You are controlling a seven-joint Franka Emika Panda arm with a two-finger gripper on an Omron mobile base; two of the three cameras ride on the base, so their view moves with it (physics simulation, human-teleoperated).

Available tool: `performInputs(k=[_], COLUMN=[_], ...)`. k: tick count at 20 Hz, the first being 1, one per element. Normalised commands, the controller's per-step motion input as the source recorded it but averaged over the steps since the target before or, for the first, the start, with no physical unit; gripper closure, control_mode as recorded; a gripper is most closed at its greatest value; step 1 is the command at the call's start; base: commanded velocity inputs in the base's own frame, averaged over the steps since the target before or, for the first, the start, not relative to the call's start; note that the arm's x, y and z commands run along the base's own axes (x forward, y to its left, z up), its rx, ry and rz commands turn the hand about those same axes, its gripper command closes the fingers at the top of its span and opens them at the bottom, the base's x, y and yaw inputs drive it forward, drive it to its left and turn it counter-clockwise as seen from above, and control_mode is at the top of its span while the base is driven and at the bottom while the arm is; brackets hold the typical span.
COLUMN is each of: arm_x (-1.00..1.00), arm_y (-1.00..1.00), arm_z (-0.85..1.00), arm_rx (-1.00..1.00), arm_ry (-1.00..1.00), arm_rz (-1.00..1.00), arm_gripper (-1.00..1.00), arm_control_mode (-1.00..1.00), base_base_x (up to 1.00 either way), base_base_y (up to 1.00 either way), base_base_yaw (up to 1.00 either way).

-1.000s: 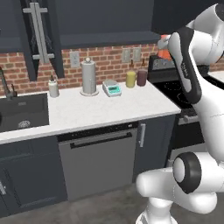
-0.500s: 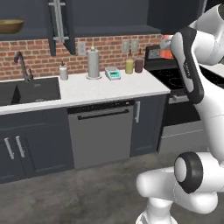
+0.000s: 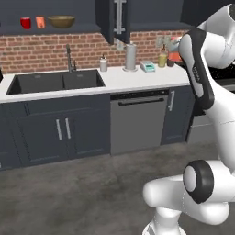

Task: Gather all objects into one cabinet and sort the glasses and bowls to opposite sides.

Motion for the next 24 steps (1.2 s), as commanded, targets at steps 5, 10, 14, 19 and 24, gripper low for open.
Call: performInputs(k=[5, 10, 14, 19, 24], arm_x=[0.00, 0.00, 0.00, 0.00, 0.00], arm_y=[0.00, 0.00, 0.00, 0.00, 0.00], arm_z=[0.00, 0.00, 0.00, 0.00, 0.00], arm_rx=[0.00, 0.00, 0.00, 0.00, 0.00], arm_ry=[0.00, 0.00, 0.00, 0.00, 0.00], arm_rz=[0.00, 0.00, 0.00, 0.00, 0.00], arm_gripper=[1.00, 1.00, 1.00, 1.00, 1.00], arm_control_mode=[1.00, 1.00, 1.00, 1.00, 1.00], base_base_x=[-0.22, 0.75, 1.00, 1.00, 1.00], base_base_y=[1.00, 1.00, 1.00, 1.00, 0.70], base_base_yaw=[0.02, 0.00, 0.00, 0.00, 0.09])
